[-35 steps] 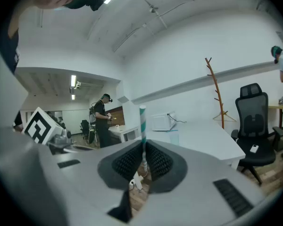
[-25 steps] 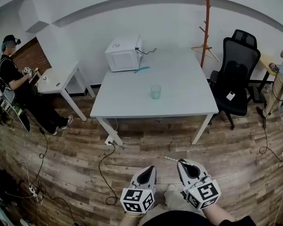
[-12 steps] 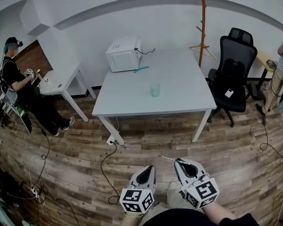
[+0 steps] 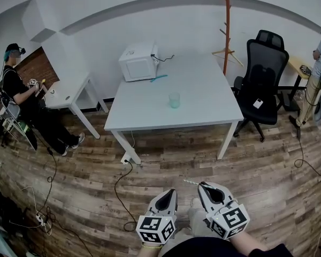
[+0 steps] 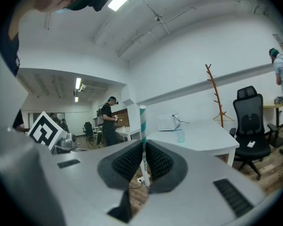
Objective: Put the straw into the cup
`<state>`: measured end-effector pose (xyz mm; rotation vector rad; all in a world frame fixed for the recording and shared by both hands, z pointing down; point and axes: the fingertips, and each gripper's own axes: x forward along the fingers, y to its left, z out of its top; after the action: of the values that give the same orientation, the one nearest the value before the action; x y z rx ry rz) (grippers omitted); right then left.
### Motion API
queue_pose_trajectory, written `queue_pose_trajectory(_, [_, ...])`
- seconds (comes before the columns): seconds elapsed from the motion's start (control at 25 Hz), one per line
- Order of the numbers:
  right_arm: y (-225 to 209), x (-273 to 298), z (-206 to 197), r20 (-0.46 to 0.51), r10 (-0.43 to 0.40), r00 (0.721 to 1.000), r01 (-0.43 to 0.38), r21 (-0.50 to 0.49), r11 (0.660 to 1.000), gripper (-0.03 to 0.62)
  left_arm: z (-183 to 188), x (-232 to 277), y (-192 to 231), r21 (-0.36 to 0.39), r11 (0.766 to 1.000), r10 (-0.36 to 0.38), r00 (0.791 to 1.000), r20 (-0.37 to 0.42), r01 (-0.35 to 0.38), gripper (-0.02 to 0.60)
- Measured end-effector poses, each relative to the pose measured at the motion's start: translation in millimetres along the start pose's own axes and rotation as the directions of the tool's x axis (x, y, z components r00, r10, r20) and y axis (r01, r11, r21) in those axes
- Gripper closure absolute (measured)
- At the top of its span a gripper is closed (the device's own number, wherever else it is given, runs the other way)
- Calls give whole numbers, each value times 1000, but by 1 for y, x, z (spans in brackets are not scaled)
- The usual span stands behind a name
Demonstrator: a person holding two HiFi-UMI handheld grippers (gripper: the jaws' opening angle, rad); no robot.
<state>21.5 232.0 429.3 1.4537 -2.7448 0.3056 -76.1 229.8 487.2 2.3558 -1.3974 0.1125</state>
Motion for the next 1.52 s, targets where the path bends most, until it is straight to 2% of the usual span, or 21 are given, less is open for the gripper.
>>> queue_pose_trajectory(0.76, [-21,64,13,4,41,999,-41,-16,999,553,21,41,38,-8,1000,20,1000,7,-20,563])
queue_pose_trajectory(1.52, [-71,154,46,2,104,995,-104,-33,994,553,70,115,82,-25,997,70,997,22,-70,563])
